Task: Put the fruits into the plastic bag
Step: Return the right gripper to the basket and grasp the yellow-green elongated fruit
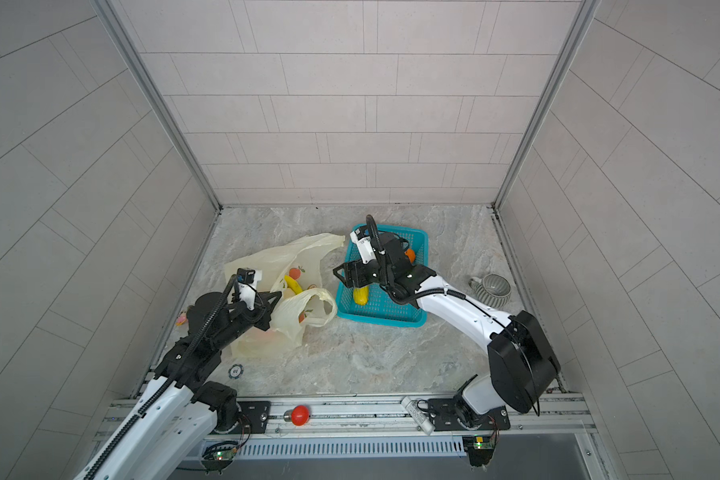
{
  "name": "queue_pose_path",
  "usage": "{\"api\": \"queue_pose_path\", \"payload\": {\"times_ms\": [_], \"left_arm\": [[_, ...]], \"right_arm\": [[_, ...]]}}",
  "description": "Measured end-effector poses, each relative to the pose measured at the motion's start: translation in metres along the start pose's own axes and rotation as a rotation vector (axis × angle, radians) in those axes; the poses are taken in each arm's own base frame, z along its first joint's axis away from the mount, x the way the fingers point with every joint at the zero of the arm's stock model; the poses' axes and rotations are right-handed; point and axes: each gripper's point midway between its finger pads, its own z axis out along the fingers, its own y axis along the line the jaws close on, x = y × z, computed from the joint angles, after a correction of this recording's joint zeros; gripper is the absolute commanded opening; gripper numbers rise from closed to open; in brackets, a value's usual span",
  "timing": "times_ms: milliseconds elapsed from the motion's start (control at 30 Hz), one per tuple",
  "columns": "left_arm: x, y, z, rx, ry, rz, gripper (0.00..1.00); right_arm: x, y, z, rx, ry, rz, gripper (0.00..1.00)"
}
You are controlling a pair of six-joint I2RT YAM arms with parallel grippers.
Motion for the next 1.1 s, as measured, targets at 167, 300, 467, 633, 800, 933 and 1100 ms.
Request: {"api": "queue_pose_path", "payload": {"times_ms": [167,300,467,633,800,933,1100], "left_arm": [[0.000,0.000,0.000,0.000,0.000,0.000,0.00],[0.000,0.000,0.000,-0.001,0.001,0.000,0.00],[0.001,0.001,0.000,-0.003,0.003,0.000,0.00],[0.002,0.001,0.001,-0.004,0.007,-0.001,0.00],[0.002,0.001,0.001,-0.004,0.007,-0.001,0.00],[0.002,0.001,0.001,-0.004,0.007,-0.001,0.00],[0.002,0.001,0.001,-0.004,0.008,-0.002,0.00]], "right_arm": [[0.020,-0.049,0.004,0.169,0.074,0.037,0.78],[0.049,-0.070,0.022,0.239,0.195,0.062,0.76],[0.082,-0.084,0.046,0.270,0.340,0.100,0.73],[0.099,-0.087,0.058,0.259,0.396,0.132,0.70],[0.101,-0.085,0.063,0.239,0.396,0.150,0.68],[0.105,-0.087,0.072,0.231,0.398,0.177,0.65],[0.111,-0.091,0.081,0.235,0.399,0.208,0.51]]}}
